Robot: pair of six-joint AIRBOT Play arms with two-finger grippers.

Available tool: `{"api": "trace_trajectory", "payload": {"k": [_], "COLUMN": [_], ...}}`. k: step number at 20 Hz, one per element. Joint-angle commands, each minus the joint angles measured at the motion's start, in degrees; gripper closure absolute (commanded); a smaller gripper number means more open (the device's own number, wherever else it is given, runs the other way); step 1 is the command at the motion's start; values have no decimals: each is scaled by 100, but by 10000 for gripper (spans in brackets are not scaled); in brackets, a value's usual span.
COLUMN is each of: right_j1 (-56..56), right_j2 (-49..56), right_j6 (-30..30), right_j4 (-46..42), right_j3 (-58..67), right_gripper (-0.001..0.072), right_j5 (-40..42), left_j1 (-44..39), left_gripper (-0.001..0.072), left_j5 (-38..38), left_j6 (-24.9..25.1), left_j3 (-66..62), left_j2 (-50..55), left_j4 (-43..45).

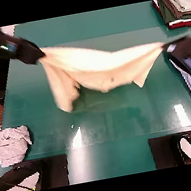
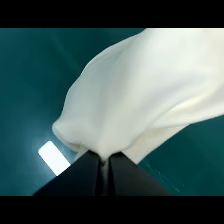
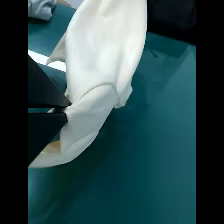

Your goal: Fold the shirts.

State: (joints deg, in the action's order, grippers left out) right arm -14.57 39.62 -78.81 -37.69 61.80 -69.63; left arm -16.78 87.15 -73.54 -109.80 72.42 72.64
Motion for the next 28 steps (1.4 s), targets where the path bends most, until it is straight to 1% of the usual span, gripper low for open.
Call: {"api": "trace_trajectory", "payload": {"k": [1,4,6,9,11,13,15,17,19,21,22,23,24,25,26,27,28], "right_j1": [-361,-603,-671,-669,-595,-278,138,529,791,960,997,992,992,977,931,914,863], "right_j2": [24,363,610,1126,1552,2006,2444,2924,3351,3700,3851,3987,4074,4122,4144,4142,4135], "right_j6": [-184,-378,-619,-964,-1016,-1023,-986,-699,-629,-632,-632,-632,-632,-632,-632,-634,-632], "right_j4": [-2,-13,-337,-953,-1056,-1056,-1056,-1058,-1237,-1716,-1821,-1845,-1845,-1860,-1864,-1915,-1934], "right_j3": [1593,2667,3259,3921,4151,3993,3528,2966,2485,2234,2192,2190,2190,2190,2190,2190,2190], "right_gripper": [695,695,695,695,695,695,695,695,694,695,694,695,694,694,694,694,694], "right_j5": [-879,-1633,-1926,-2365,-2702,-2747,-2741,-2474,-1775,-1071,-848,-699,-562,-439,-358,-334,-356], "left_j1": [2,2,2,4,2,2,2,4,4,4,4,7,28,96,201,348,531], "left_gripper": [681,681,681,681,680,680,681,680,680,679,661,376,175,160,160,160,160], "left_j5": [378,511,597,649,651,654,625,433,-114,-535,-688,-833,-914,-861,-691,-417,-48], "left_j6": [-127,-157,-168,-146,-83,4,179,365,485,391,339,337,289,282,282,223,52], "left_j3": [-1067,-1067,-1067,-837,-144,634,1386,1961,2282,2288,2288,2282,2264,2177,2039,1878,1725], "left_j2": [-599,-1322,-1622,-1561,-1386,-981,-450,245,946,1543,1705,1797,1803,1803,1803,1803,1786], "left_j4": [2,-439,-743,-566,-557,-570,-590,-627,-614,-535,-535,-516,-466,-393,-361,-369,-380]}}
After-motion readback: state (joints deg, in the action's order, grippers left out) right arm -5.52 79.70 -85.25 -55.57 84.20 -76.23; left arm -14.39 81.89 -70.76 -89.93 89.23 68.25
